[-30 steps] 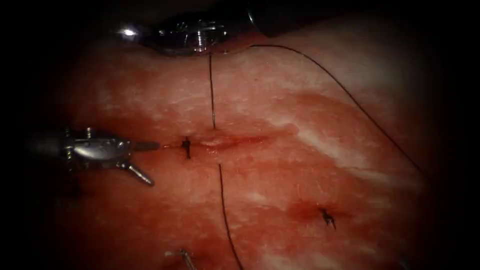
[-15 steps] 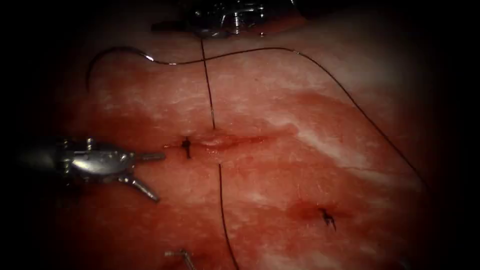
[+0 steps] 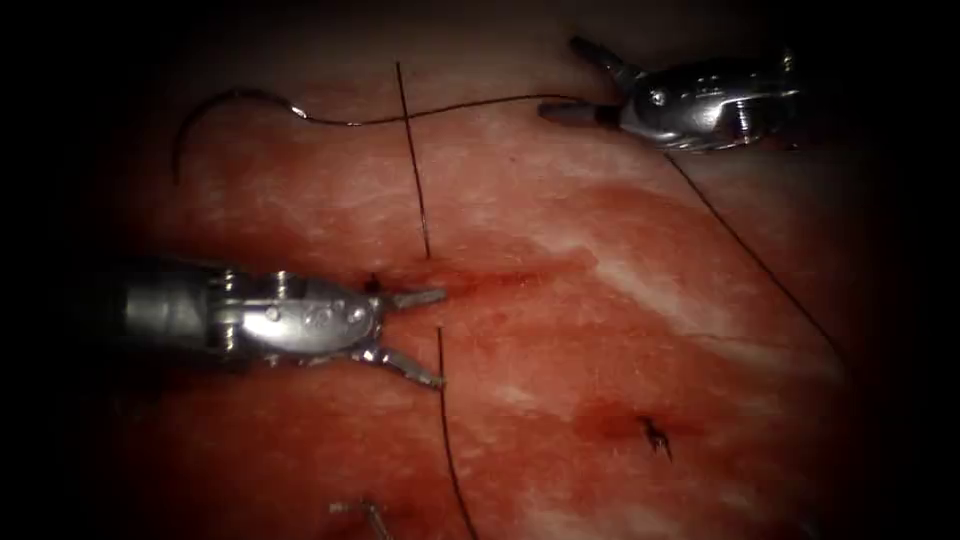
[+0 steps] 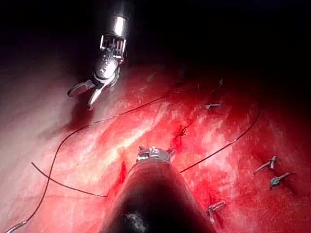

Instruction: Wound Closure

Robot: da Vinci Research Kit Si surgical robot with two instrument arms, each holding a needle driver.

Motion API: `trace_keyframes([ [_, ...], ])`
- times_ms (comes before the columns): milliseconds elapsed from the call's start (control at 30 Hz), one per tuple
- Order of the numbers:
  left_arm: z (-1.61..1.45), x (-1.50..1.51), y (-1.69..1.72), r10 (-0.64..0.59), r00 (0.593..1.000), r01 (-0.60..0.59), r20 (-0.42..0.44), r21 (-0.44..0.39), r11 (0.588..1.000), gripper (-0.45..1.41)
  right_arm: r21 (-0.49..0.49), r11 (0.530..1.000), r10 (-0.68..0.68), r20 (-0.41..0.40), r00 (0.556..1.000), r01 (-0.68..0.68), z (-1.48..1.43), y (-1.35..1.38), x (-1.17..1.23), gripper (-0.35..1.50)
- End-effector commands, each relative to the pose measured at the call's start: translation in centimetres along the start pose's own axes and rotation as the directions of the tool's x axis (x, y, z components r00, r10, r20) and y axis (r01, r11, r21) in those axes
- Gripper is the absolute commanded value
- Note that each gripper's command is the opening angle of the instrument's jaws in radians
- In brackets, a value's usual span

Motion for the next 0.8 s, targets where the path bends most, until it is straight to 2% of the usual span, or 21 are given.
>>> trace_keyframes([
  [33,0.07,-0.04,0.06,0.010,1.000,-0.010,0.018,-0.015,1.000,0.49,0.002,1.000,-0.004,0.009,1.000,0.004,0.01,-0.07,-0.11,1.30],
  [200,-0.05,-0.08,0.26,0.111,0.993,-0.107,0.049,-0.061,0.992,0.51,-0.003,1.000,-0.007,0.010,1.000,0.007,0.04,-0.06,-0.16,1.30],
  [400,-0.19,-0.05,0.52,0.202,0.978,-0.198,0.060,-0.061,0.978,0.53,0.004,1.000,0.000,0.007,1.000,0.000,0.09,-0.08,-0.13,1.30],
  [567,-0.15,0.05,0.79,0.269,0.960,-0.266,0.078,-0.043,0.963,0.53,0.004,1.000,0.000,0.007,1.000,0.000,0.09,-0.08,-0.14,1.30],
  [667,-0.09,0.07,0.94,0.311,0.933,-0.322,0.179,0.034,0.946,0.58,0.003,1.000,0.000,0.007,1.000,0.000,0.10,-0.08,-0.14,1.30],
  [700,-0.05,0.10,1.07,0.338,0.909,-0.365,0.245,0.071,0.928,0.59,0.002,1.000,0.000,0.007,1.000,0.000,0.11,-0.08,-0.14,1.30],
  [800,0.01,0.16,1.27,0.383,0.872,-0.428,0.304,0.093,0.899,0.61,0.004,1.000,0.001,0.004,1.000,-0.001,0.14,-0.09,-0.13,1.30],
])
